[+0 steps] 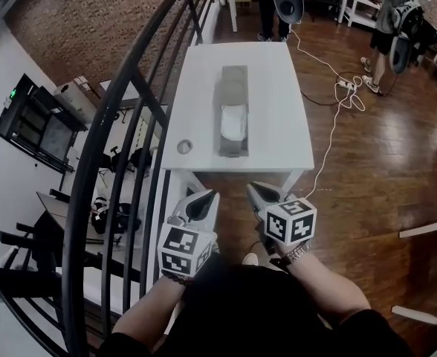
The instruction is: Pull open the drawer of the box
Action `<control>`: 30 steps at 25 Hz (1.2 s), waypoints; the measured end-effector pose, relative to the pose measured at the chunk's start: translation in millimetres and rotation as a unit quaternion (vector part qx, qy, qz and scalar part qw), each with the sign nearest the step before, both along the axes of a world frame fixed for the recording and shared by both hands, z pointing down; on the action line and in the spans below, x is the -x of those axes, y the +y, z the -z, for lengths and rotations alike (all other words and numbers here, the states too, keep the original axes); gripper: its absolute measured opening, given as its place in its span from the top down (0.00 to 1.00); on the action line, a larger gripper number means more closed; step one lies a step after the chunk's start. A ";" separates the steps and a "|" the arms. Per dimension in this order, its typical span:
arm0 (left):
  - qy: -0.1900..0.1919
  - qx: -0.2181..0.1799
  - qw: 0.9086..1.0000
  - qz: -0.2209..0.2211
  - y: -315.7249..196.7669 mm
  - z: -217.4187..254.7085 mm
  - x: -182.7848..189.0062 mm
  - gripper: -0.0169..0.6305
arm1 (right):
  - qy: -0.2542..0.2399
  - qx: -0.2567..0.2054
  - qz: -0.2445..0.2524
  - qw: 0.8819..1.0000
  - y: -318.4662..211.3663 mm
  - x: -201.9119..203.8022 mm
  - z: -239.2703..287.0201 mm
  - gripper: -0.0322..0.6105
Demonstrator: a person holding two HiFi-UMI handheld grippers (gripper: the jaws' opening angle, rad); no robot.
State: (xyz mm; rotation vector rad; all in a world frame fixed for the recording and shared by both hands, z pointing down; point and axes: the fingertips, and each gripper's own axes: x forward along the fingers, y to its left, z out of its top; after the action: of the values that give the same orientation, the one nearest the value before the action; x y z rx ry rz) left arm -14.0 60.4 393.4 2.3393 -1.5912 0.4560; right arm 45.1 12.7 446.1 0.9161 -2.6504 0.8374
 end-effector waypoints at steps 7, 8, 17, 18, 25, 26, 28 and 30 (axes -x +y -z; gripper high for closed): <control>-0.001 -0.011 1.000 -0.009 1.6 13.5 6.1 0.95 | 0.012 -0.054 0.005 0.998 12.1 7.2 26.7 0.96; -0.001 -0.012 1.000 -0.012 2.7 14.9 7.8 0.95 | 0.014 -0.062 0.005 0.998 13.9 9.1 30.5 0.96; 0.009 -0.030 0.999 -0.043 14.2 29.5 30.2 0.95 | 0.042 -0.120 -0.012 0.992 38.8 32.8 57.1 0.96; 0.011 -0.033 0.998 -0.047 14.8 32.1 33.1 0.95 | 0.045 -0.123 -0.015 0.991 41.0 35.6 59.5 0.96; 0.025 -0.041 0.996 -0.069 21.4 41.9 41.4 0.95 | 0.074 -0.161 -0.027 0.984 55.9 49.5 83.1 0.96; 0.026 -0.042 0.996 -0.072 24.4 43.0 41.8 0.95 | 0.078 -0.167 -0.028 0.983 58.8 51.2 86.5 0.96; 0.030 -0.044 0.996 -0.077 30.6 45.2 43.0 0.95 | 0.085 -0.174 -0.030 0.981 65.1 54.2 90.7 0.96; 0.033 -0.045 0.995 -0.080 35.9 47.9 44.5 0.95 | 0.090 -0.178 -0.030 0.980 72.1 57.5 93.0 0.96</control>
State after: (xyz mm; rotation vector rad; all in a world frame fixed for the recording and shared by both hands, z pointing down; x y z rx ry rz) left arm -58.5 96.3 345.5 2.5341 -1.4298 0.3428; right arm -12.4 84.8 353.0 1.0978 -2.6661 0.2739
